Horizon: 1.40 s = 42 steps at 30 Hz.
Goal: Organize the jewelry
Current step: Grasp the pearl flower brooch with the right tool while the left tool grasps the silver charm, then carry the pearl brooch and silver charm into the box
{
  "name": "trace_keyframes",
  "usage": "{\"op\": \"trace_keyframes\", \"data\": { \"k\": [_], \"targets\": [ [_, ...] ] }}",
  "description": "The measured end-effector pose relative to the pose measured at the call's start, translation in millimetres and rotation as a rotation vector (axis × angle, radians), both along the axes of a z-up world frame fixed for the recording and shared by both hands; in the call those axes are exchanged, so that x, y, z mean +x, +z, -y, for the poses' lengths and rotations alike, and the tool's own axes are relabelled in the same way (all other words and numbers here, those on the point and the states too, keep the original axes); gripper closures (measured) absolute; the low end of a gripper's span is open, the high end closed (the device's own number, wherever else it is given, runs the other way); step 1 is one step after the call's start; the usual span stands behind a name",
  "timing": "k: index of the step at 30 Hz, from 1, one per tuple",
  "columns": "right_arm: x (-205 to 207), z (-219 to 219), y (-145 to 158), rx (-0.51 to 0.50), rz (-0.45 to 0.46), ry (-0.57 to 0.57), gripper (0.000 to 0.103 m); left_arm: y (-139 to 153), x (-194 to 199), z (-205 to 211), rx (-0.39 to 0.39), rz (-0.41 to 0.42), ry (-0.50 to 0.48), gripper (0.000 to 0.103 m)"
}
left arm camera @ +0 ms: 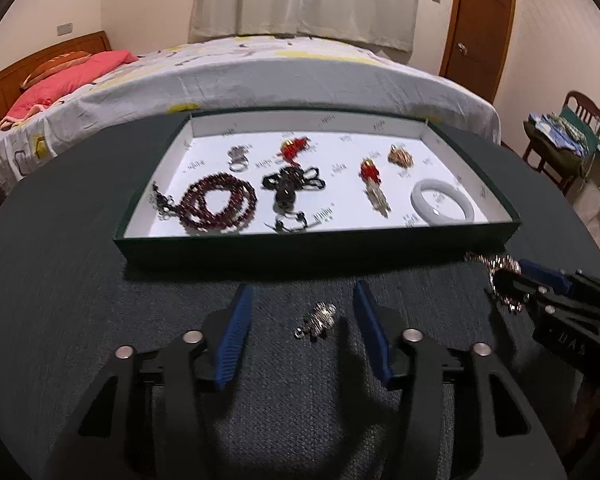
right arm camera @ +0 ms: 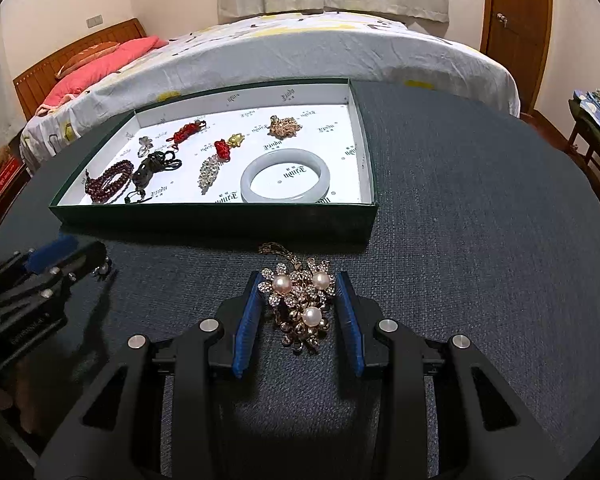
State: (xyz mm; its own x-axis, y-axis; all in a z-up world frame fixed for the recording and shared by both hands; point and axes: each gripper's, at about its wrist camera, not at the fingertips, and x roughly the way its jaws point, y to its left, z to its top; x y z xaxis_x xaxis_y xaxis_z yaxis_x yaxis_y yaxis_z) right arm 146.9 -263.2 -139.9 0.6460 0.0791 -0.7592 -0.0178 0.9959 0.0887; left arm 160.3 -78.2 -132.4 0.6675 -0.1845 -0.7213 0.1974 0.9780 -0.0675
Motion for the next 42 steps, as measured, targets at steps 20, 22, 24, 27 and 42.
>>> {"op": "trace_keyframes", "data": {
  "k": [20, 22, 24, 27, 42],
  "targets": [
    [-1.0, 0.5, -0.7, 0.023, 0.001, 0.002, 0.067, -8.5, 1.0, 3.7, 0.001, -0.061, -0.052, 0.086],
    [-1.3, 0.2, -0.1, 0.027, 0.003, 0.003, 0.067, -8.1, 0.5, 3.7, 0.001, -0.06, -0.051, 0.087],
    [-2.3, -0.4, 1.5, 0.029, 0.01, 0.003, 0.067, -7.9, 0.7, 3.3, 0.001, -0.06, -0.051, 0.088],
    [-3.5, -1.9, 4.1, 0.03, 0.019, 0.008, 0.067, -5.7, 0.6, 2.8, 0.001, -0.054, -0.05, 0.091],
    [-12.0, -5.4, 28.0, 0.039, 0.083, 0.02, 0.067, 13.0, -0.7, -3.3, -0.028, -0.019, -0.039, 0.091]
  ]
}}
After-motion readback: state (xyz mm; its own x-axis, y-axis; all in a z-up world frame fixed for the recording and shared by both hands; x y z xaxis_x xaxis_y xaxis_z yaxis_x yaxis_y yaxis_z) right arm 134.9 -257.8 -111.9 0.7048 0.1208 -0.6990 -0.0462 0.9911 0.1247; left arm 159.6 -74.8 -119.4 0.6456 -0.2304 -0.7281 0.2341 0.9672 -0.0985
